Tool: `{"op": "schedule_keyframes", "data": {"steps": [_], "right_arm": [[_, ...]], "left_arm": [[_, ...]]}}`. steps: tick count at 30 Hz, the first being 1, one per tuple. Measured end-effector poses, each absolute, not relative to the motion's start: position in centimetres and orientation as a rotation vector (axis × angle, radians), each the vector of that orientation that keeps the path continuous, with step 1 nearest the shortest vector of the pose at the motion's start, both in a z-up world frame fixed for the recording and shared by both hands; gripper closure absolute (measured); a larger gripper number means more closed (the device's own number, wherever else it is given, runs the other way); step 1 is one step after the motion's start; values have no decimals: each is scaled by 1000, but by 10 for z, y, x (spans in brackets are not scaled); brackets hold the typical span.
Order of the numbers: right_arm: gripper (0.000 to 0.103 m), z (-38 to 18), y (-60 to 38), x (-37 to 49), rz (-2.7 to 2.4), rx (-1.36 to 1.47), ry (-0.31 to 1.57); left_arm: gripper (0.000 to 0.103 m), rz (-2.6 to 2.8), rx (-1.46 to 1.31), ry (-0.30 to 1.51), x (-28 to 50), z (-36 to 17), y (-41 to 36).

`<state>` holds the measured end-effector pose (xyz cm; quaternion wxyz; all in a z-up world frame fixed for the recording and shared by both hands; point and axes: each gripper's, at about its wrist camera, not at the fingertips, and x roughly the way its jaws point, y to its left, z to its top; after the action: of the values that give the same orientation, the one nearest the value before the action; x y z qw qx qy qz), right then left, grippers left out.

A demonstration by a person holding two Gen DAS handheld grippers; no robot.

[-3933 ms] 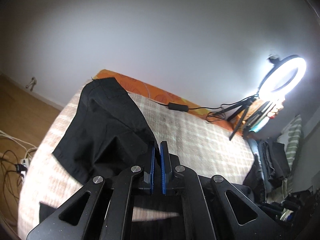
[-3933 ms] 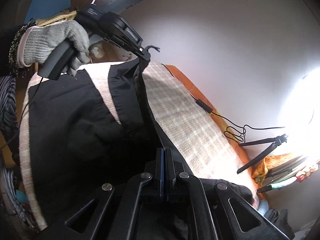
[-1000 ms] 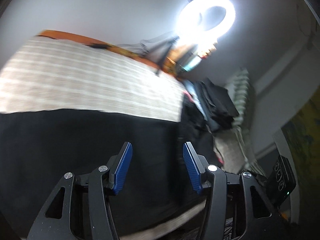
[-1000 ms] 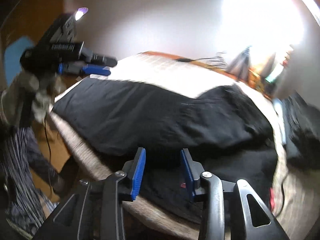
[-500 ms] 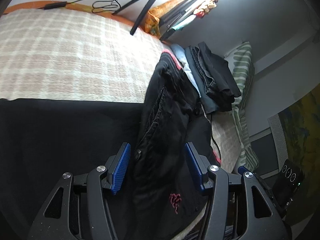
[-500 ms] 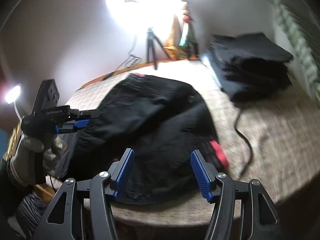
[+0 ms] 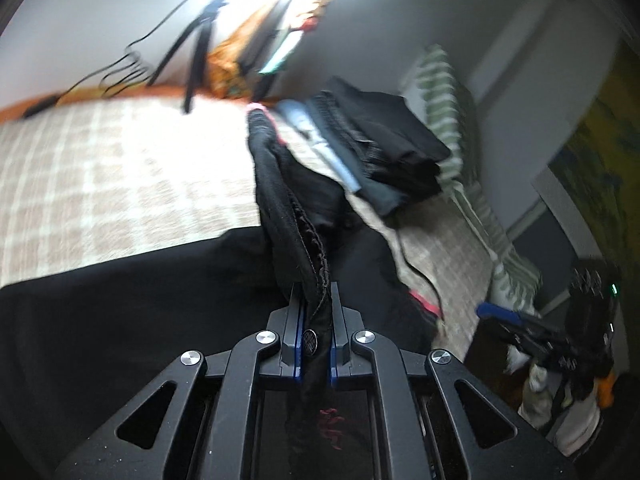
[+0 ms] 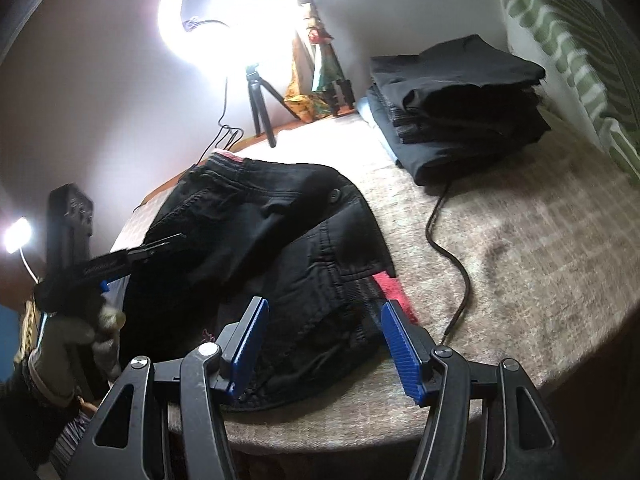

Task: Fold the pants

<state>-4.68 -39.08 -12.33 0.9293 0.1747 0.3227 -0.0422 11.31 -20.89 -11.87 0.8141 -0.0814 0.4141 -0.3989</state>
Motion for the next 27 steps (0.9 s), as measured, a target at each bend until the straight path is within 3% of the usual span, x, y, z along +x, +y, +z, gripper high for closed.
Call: {"op": "schedule_keyframes", "data": {"steps": [14,27], "right_arm": [[41,-154,-451,-55,-156,678,679],[41,-149,-455,-32,52,801,615]], "left_arm": [[96,-1010,79,880,57,-136,-270],[96,-1013,186,879,44,-154,-277]]}}
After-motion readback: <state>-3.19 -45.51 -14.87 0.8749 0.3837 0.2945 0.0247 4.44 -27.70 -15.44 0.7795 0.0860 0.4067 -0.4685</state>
